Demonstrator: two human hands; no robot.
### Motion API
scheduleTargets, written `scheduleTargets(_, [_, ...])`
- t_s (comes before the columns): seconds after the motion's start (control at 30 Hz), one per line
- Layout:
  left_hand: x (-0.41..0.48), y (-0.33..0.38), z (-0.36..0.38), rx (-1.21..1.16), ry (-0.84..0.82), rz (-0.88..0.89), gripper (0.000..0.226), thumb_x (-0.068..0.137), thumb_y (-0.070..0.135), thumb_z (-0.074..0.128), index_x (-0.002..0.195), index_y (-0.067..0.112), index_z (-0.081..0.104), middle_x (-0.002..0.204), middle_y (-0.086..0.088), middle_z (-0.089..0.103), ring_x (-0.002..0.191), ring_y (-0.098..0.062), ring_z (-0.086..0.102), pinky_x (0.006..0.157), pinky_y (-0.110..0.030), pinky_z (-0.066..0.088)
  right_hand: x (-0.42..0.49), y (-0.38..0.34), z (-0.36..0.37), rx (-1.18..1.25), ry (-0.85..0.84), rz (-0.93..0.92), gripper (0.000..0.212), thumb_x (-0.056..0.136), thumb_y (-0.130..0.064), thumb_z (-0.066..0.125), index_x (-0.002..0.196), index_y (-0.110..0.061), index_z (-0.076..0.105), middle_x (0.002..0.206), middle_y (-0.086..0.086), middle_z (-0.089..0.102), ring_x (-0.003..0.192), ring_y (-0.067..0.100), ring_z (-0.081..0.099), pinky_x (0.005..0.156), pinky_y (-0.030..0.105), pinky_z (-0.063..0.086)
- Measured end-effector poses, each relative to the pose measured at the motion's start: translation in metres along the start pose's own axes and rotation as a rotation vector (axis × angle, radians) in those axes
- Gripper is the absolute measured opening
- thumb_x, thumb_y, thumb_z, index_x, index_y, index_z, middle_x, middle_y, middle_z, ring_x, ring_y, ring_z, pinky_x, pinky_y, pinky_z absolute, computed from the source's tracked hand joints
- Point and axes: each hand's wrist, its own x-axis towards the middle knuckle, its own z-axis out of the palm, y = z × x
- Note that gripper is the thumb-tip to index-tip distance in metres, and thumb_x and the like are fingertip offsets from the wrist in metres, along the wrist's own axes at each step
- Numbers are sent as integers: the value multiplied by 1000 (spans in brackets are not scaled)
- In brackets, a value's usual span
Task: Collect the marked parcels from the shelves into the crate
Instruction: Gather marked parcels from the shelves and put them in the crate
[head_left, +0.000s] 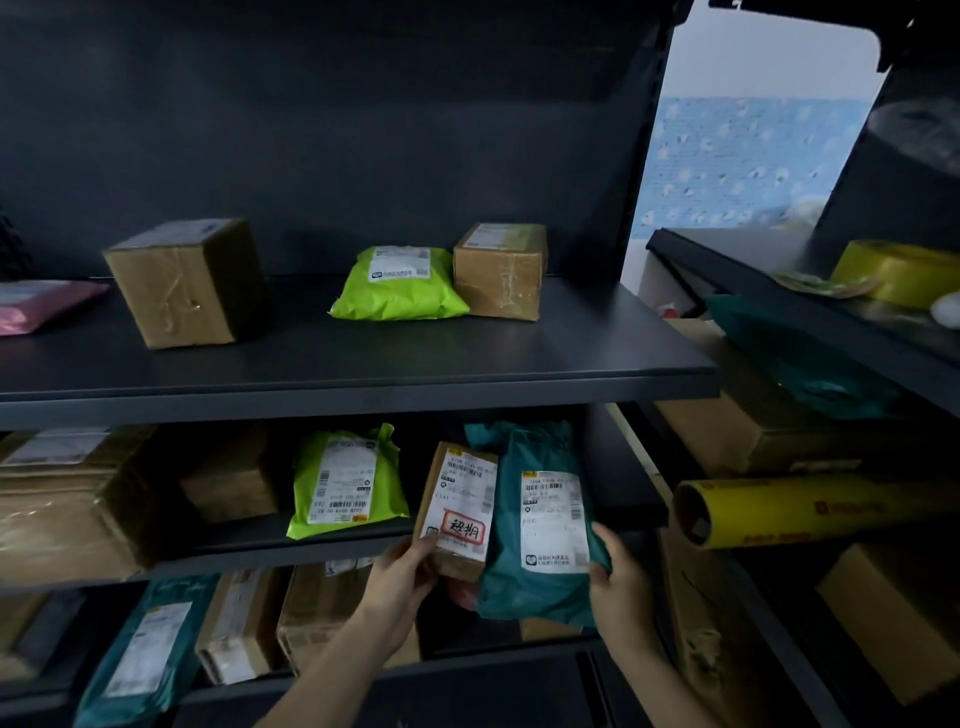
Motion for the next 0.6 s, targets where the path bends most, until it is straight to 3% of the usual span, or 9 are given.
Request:
scheduleTargets(0.1, [3, 3, 0, 44, -31, 25, 38, 86, 10, 63, 122, 3, 56, 111, -19, 68, 105, -32, 63, 95, -44, 48, 5, -1, 1, 0, 2, 2, 47, 88, 2, 49, 131, -17, 53, 128, 13, 59, 116, 32, 54, 94, 39, 46])
scheduleTargets(0.27, [9, 4, 7, 159, -14, 63, 43, 84, 13, 66, 125, 5, 55, 108, -17, 69, 101, -32, 66, 100, -48, 47, 18, -1, 6, 17, 8, -9, 45, 89, 7, 47, 129, -10, 55, 126, 14, 59, 116, 29, 54, 87, 26, 40])
scheduleTargets(0.47, [20, 6, 19, 113, -10, 41, 33, 82, 8, 66, 114, 1, 61, 102, -19, 70, 97, -34, 66, 91, -42, 50, 42, -2, 6, -23, 47, -53, 46, 84, 14, 47, 124, -6, 59, 126, 16, 60, 117, 31, 55, 94, 31, 41])
scheduleTargets(0.6, [18, 5, 24, 55, 5, 36, 29, 84, 2, 62, 112, -2, 60, 105, -24, 68, 98, -36, 64, 91, -42, 48, 53, 5, 5, -87, 20, -35, 45, 86, 10, 48, 126, -7, 58, 123, 17, 61, 114, 33, 56, 90, 30, 43])
